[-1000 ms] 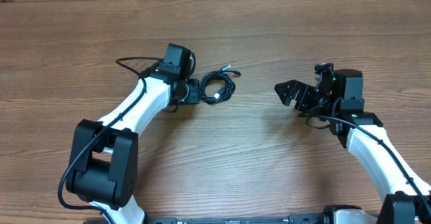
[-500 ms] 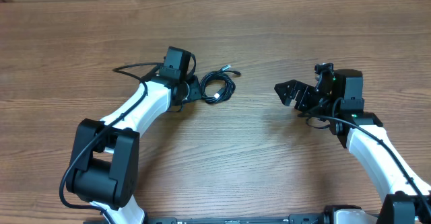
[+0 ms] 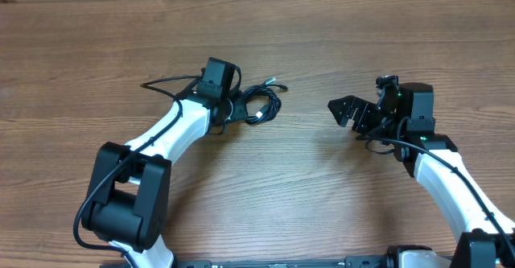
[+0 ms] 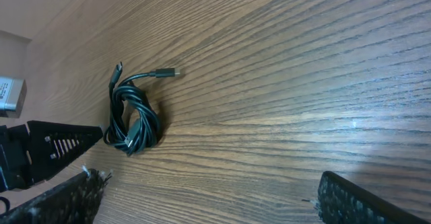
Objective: Untangle cables
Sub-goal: 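Grasp the left side of the cable coil with the left gripper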
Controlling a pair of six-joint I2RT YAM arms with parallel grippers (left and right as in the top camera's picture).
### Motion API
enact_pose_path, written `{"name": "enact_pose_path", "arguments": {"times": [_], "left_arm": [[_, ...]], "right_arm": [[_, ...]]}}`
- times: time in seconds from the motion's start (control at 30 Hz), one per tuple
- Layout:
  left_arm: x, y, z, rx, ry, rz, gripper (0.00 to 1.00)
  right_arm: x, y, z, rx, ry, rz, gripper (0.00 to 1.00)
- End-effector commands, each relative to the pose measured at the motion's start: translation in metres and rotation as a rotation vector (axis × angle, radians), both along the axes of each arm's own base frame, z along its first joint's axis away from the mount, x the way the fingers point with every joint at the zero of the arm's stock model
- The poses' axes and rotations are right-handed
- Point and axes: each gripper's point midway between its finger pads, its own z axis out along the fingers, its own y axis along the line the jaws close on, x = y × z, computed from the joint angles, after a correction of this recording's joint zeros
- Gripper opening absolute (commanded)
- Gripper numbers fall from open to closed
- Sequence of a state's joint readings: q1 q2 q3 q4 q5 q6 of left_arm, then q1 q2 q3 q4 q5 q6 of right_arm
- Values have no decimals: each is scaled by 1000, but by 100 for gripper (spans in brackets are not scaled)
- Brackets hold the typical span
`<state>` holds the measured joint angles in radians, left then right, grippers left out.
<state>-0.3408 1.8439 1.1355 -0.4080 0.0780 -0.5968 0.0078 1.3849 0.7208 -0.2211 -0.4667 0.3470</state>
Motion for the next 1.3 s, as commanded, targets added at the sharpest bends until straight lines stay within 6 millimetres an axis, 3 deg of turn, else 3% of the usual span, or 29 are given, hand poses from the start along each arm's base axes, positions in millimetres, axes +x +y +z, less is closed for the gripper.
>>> {"name": "enact_pose_path", "arguments": {"times": [0.0,0.2,0.33,0.4,0.43,0.53,0.57,0.73,0.87,0.97,1.1,1.27], "left_arm": [[-4,0,-12,15,26,0,31],[-8,2,-18,22,51,8,31],[-6,7,-36,34,77,92,40],[-4,3,-48,16,86,96,39],[-5,0,-53,2,99,87,35],[-10,-9,-61,-45,139,62,5],[-12,-11,-61,-52,145,53,4],[-13,-10,-34,-45,106,-92,4],[-18,20,10,23,91,-91,4],[-35,46,35,82,101,-88,4],[-58,62,46,101,163,-67,4],[-68,56,42,86,197,-131,4]], "right_arm": [[7,-1,8,-1,-23,-5,100],[7,-1,8,-1,-24,-5,100],[7,-1,8,-1,-23,-5,100],[7,-1,8,-1,-24,-5,100],[7,-1,8,-1,-24,-5,100],[7,-1,8,-1,-24,-5,100],[7,-1,8,-2,-24,-5,100],[7,-1,8,-2,-24,-5,100],[7,-1,8,-1,-24,-5,100],[7,-1,8,-1,-24,-5,100],[7,-1,8,-1,-24,-5,100],[7,-1,8,-2,-24,-5,100]]}}
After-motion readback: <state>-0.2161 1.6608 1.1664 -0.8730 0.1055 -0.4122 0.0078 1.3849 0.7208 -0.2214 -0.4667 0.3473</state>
